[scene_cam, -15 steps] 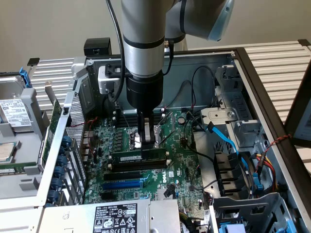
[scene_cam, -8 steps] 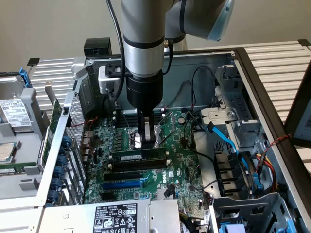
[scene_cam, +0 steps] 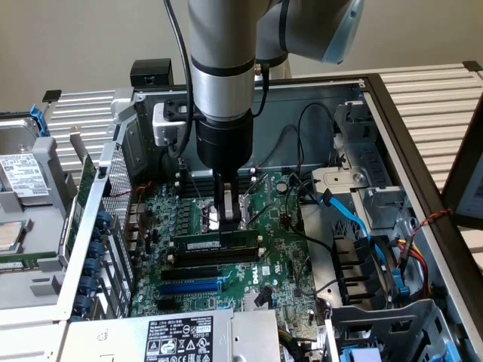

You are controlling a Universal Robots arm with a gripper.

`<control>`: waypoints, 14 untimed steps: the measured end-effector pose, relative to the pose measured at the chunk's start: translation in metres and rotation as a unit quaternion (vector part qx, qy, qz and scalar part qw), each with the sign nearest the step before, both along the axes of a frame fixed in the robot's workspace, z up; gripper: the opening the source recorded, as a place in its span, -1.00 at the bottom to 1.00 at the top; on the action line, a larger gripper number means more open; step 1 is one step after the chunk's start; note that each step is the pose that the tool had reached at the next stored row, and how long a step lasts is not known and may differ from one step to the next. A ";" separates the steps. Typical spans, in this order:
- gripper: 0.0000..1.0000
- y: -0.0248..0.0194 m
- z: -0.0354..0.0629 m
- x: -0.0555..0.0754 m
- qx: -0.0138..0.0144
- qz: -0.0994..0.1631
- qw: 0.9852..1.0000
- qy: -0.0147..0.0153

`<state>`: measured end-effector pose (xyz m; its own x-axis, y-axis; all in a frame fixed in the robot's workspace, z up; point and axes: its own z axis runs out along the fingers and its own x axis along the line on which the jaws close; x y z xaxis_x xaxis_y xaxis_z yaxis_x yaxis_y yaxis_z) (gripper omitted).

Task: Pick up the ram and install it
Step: 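Insert the ram into the slot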

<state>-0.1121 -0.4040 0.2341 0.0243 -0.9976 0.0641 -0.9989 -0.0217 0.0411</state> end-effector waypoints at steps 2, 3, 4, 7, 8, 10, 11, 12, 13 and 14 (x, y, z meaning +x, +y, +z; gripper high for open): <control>-0.73 0.0000 -0.0001 0.000 0.000 -0.003 1.000 0.000; -0.73 0.0000 -0.0002 0.000 0.000 -0.003 1.000 0.000; -0.73 0.0000 -0.0003 0.000 0.000 -0.003 1.000 0.000; -0.73 0.0000 -0.0008 -0.001 0.000 -0.003 1.000 -0.001; -0.73 0.0000 -0.0010 -0.001 0.000 -0.003 1.000 -0.001; -0.73 0.0000 -0.0013 -0.001 -0.001 -0.003 1.000 -0.003; -0.73 0.0000 -0.0014 -0.001 -0.001 -0.003 1.000 -0.003; -0.73 0.0000 -0.0014 -0.001 -0.001 -0.003 1.000 -0.004; -0.73 0.0000 -0.0014 -0.001 -0.001 -0.003 1.000 -0.004; -0.73 0.0000 -0.0014 -0.001 -0.002 -0.003 1.000 -0.004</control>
<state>-0.1134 -0.4040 0.2326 0.0175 -0.9976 0.0674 -0.9993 -0.0152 0.0337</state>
